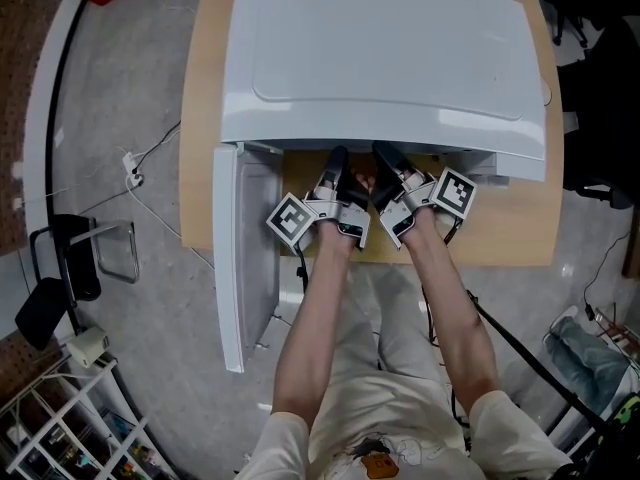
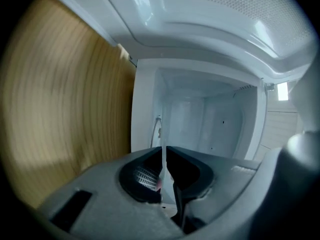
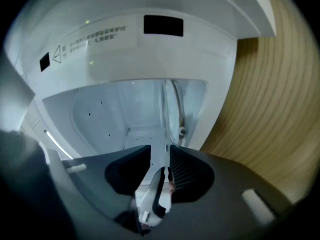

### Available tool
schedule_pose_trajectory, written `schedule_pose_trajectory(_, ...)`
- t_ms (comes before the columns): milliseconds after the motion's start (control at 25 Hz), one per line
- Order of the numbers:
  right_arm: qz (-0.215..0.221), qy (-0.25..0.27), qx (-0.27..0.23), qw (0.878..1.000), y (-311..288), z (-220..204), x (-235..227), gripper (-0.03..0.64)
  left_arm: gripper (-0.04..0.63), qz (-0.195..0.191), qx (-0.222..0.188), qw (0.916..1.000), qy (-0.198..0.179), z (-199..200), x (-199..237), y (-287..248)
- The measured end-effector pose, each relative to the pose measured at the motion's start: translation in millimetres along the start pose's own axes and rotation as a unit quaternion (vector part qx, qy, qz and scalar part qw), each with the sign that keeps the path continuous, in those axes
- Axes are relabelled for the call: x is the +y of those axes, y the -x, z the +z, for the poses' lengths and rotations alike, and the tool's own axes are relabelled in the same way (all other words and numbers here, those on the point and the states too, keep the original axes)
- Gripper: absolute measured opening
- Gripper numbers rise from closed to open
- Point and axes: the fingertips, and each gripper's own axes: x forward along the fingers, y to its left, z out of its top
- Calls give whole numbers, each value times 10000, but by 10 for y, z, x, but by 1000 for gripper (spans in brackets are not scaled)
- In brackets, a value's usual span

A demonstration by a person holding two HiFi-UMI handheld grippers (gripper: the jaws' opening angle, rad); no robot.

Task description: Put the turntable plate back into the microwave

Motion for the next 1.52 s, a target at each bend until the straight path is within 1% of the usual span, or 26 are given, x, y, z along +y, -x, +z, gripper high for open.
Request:
schedule_pose_trajectory(80, -51, 8, 26, 10000, 36, -23, -20, 102, 25, 38, -2, 10000, 15, 21, 18, -45)
schedule_pose_trajectory(160, -79, 56, 108, 9999, 54, -75, -20, 47, 23, 69, -6, 10000, 32, 38, 23, -90)
schedule_pose_trajectory(200, -81, 98, 159, 9998, 52, -105, -11, 41, 23, 79, -5, 10000, 22, 42, 18, -109)
schedule_pose_trajectory(280, -103, 134, 215, 9996, 42, -136, -8, 41, 26, 62, -2, 10000, 17, 38, 8, -125)
schedule_pose_trajectory(400, -94, 12, 185, 9998, 56, -114, -28, 41, 28, 73, -17, 10000, 52, 43, 26, -118)
schedule_pose_trajectory(600, -153, -38, 182, 9997, 100, -100, -77, 44, 25, 120, -34, 9999, 40, 31, 18, -105)
schedule_pose_trajectory(800, -237, 113, 185, 9995, 92, -47, -83, 43, 20, 320, 7, 9993, -167, 7, 38, -54)
schedule_pose_trajectory(880, -323, 190, 165, 9992, 80, -22, -94, 18, 0, 386, 38, 9989, -279, 1, 45, -19)
schedule_pose_trajectory(920, -358, 216, 156, 9990, 71, -8, -98, 1, 0, 386, 70, 9986, -345, -6, 32, -11)
schedule_pose_trajectory(960, -381, 237, 154, 9989, 59, 6, -100, 0, 0, 423, 103, 9981, -437, -9, 31, 4)
schedule_pose_trajectory(1080, -411, 325, 181, 9985, 23, 46, -104, 3, 0, 662, 205, 9937, -880, -15, 48, 87)
schedule_pose_trajectory(1160, -443, 374, 169, 9982, 14, 66, -126, 3, 0, 775, 321, 9880, -1294, -43, 27, 143)
schedule_pose_trajectory(1240, -512, 374, 98, 9979, 10, 88, -142, 3, 0, 884, 449, 9801, -1719, -80, 7, 189)
schedule_pose_trajectory(1320, -553, 403, 8, 9977, 6, 126, -157, 3, 0, 941, 571, 9726, -2047, -126, -18, 212)
schedule_pose_trajectory(1400, -545, 426, -37, 9976, 1, 161, -164, 3, 0, 972, 670, 9671, -2253, -174, -44, 215)
schedule_pose_trajectory(1520, -471, 356, -38, 9982, -2, 165, -144, 3, 0, 1066, 741, 9612, -2436, -214, -49, 228)
